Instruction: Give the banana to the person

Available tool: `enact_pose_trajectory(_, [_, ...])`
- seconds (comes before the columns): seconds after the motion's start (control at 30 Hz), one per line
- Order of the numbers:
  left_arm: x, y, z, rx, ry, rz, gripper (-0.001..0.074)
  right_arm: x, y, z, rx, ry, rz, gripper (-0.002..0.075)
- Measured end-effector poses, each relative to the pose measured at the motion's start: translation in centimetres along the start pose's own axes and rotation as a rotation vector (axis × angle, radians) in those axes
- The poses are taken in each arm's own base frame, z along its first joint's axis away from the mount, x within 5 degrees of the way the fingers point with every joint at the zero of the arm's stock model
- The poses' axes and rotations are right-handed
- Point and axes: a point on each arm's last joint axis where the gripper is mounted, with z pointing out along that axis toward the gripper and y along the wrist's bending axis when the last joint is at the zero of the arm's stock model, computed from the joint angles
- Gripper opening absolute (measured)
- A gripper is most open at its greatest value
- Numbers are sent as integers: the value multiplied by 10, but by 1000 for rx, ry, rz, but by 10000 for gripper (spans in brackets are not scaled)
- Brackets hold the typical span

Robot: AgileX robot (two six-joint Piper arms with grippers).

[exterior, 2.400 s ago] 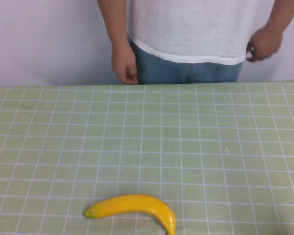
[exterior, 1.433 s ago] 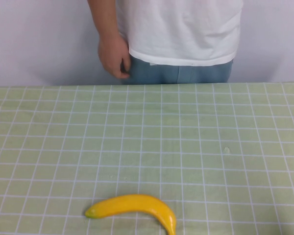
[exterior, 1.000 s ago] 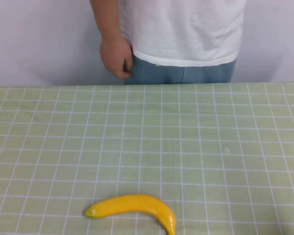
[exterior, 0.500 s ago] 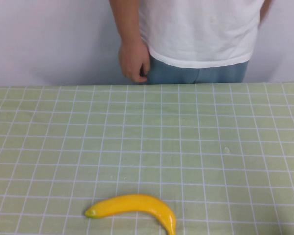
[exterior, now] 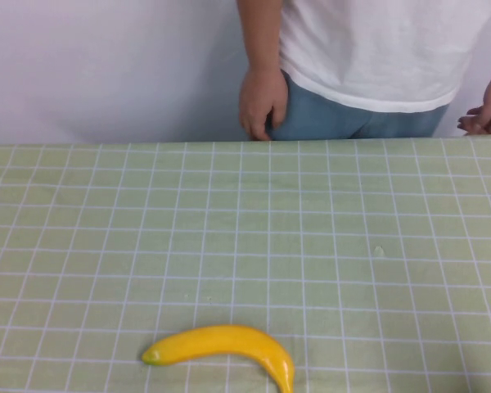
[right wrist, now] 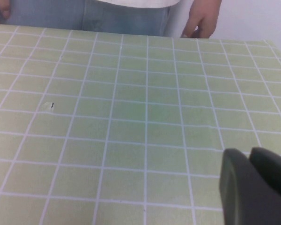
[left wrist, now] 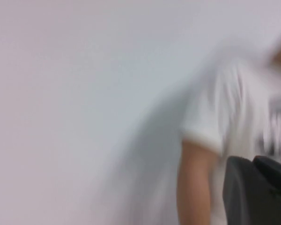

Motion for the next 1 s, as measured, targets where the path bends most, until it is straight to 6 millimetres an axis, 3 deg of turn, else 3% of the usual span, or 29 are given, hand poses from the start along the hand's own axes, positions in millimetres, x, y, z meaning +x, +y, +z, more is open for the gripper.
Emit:
enact_pose_trajectory(0.13, [24,-5,30,67,213,82,0,0,0,0,0,0,0,-7])
enact_pose_trajectory(0.33, [56,-11,52,122,426,10,0,0,0,0,0,0,0,-7])
enact_pose_trajectory(0.57, [116,-25,77,302,928,-4,0,0,0,0,0,0,0,-7])
enact_pose_trajectory(0.8, [148,-31,106,527,1334,81,7,0,0,0,0,0,0,-7])
enact_pose_trajectory(0.93, [172,-44,119,671,1422,143,108,0,0,0,0,0,0,-7])
enact_pose_trajectory(1.0, [187,-55,122,739,1457,182,210,0,0,0,0,0,0,-7])
